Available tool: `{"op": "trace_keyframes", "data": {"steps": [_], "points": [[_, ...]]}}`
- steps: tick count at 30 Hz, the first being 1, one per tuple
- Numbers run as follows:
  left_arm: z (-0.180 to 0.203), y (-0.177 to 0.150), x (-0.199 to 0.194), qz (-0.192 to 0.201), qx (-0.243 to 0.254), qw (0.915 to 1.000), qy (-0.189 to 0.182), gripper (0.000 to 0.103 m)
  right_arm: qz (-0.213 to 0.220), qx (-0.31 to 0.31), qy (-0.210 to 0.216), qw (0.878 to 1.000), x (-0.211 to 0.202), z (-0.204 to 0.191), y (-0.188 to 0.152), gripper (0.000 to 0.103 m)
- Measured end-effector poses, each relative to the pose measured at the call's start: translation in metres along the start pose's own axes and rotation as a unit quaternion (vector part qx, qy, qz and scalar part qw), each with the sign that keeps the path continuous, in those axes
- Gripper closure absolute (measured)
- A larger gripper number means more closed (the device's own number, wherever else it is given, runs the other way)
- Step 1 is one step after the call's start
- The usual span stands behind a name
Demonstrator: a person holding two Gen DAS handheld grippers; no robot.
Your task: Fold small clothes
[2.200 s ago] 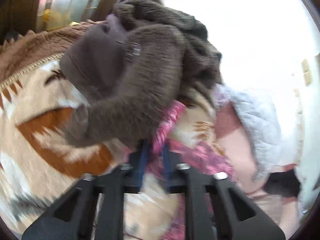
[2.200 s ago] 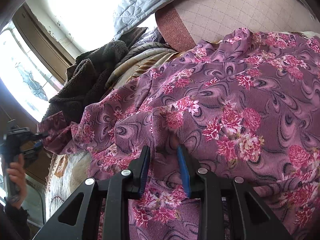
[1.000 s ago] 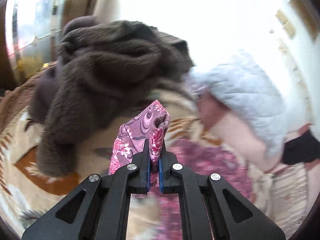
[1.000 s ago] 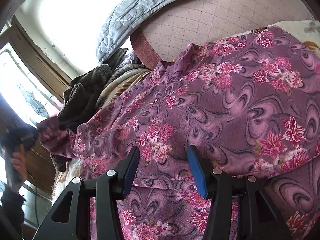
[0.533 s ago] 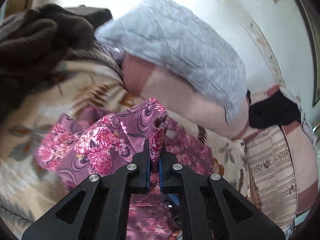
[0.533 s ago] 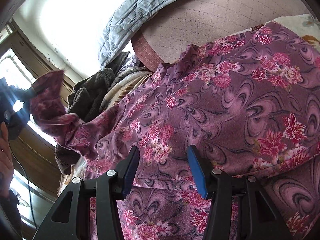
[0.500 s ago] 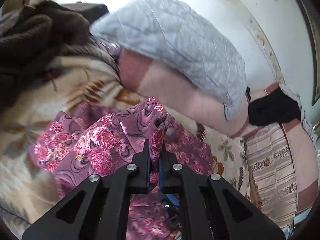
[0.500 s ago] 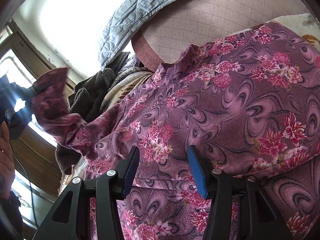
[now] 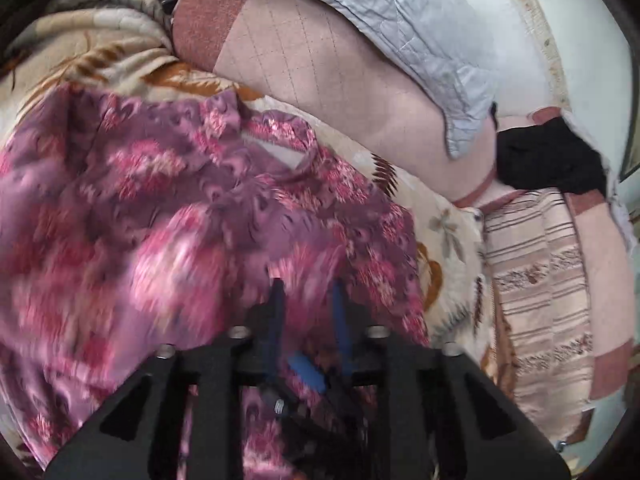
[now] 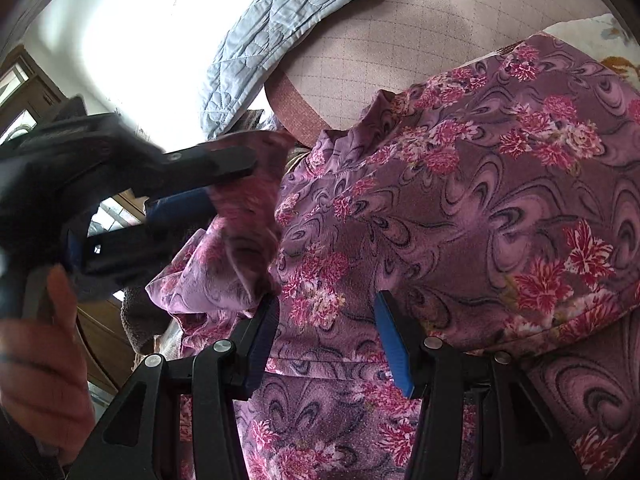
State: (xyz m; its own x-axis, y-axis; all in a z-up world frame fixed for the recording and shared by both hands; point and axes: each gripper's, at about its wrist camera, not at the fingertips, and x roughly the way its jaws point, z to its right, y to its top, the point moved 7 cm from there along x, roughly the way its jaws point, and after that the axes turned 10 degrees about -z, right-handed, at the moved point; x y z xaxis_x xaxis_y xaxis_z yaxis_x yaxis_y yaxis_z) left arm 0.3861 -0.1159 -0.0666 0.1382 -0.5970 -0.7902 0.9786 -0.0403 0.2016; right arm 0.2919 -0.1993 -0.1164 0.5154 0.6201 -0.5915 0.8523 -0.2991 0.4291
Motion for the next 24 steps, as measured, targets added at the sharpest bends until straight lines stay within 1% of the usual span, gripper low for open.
{"op": "trace_keyframes", "data": {"steps": [1,3,5,6,7,8,9,10,11,12,13,15,17,18,19,20,21,22,24], "points": [[-0.006,-0.006,-0.01,0.013,-0.004,0.9999,-0.009,0.07,0.0,0.002,0.002,1.0,0.001,-0.001,0.0,0.052],[-0.028,-0.02,-0.04,0.056,-0.021,0.9978,-0.031,0.06,0.0,0.005,0.005,1.0,0.0,-0.001,0.0,0.052],[-0.065,-0.035,-0.07,0.101,-0.063,0.992,-0.045,0.057,-0.005,0.014,0.011,1.0,-0.002,-0.001,0.001,0.052],[-0.083,-0.039,-0.079,0.116,-0.084,0.9887,-0.044,0.057,-0.013,0.03,0.014,0.999,-0.006,0.001,0.002,0.052],[-0.106,-0.045,-0.086,0.124,-0.111,0.9854,-0.035,0.057,-0.015,0.049,0.018,0.999,-0.01,0.003,0.003,0.052],[-0.119,-0.047,-0.088,0.128,-0.125,0.9833,-0.034,0.057,-0.009,0.071,0.021,0.997,-0.016,0.006,0.006,0.052],[-0.13,-0.048,-0.089,0.132,-0.137,0.981,-0.038,0.057,0.01,0.095,0.025,0.995,-0.025,0.011,0.008,0.05],[-0.141,-0.049,-0.087,0.134,-0.149,0.9788,-0.043,0.057,0.038,0.119,0.031,0.992,-0.035,0.016,0.012,0.049],[-0.149,-0.05,-0.083,0.134,-0.16,0.9765,-0.052,0.057,0.052,0.134,0.033,0.989,-0.04,0.019,0.017,0.047],[-0.154,-0.051,-0.078,0.131,-0.168,0.9752,-0.06,0.057,0.049,0.141,0.03,0.988,-0.038,0.019,0.021,0.043],[-0.158,-0.051,-0.07,0.12,-0.175,0.9749,-0.069,0.057,0.026,0.135,0.014,0.99,-0.027,0.017,0.026,0.042],[-0.16,-0.048,-0.061,0.109,-0.185,0.9737,-0.076,0.057,0.003,0.109,-0.035,0.993,-0.008,0.012,0.036,0.042],[-0.167,-0.048,-0.059,0.111,-0.197,0.9694,-0.097,0.057,-0.004,0.086,-0.068,0.994,0.011,0.004,0.046,0.042],[-0.169,-0.048,-0.059,0.11,-0.202,0.9682,-0.098,0.057,0.0,0.079,-0.072,0.994,0.016,-0.002,0.05,0.042],[-0.17,-0.048,-0.059,0.111,-0.205,0.9675,-0.098,0.057,-0.004,0.072,-0.069,0.995,0.02,-0.007,0.052,0.046],[-0.172,-0.048,-0.059,0.111,-0.207,0.9673,-0.096,0.057,-0.016,0.063,-0.063,0.996,0.024,-0.014,0.055,0.078],[-0.172,-0.048,-0.06,0.111,-0.208,0.967,-0.096,0.057,-0.025,0.055,-0.064,0.996,0.025,-0.019,0.057,0.096],[-0.173,-0.048,-0.06,0.111,-0.211,0.966,-0.1,0.057,-0.011,0.046,-0.061,0.997,0.015,-0.026,0.061,0.097],[-0.176,-0.047,-0.058,0.112,-0.217,0.9645,-0.102,0.057,0.032,0.041,-0.046,0.998,-0.014,-0.031,0.069,0.097]]}}
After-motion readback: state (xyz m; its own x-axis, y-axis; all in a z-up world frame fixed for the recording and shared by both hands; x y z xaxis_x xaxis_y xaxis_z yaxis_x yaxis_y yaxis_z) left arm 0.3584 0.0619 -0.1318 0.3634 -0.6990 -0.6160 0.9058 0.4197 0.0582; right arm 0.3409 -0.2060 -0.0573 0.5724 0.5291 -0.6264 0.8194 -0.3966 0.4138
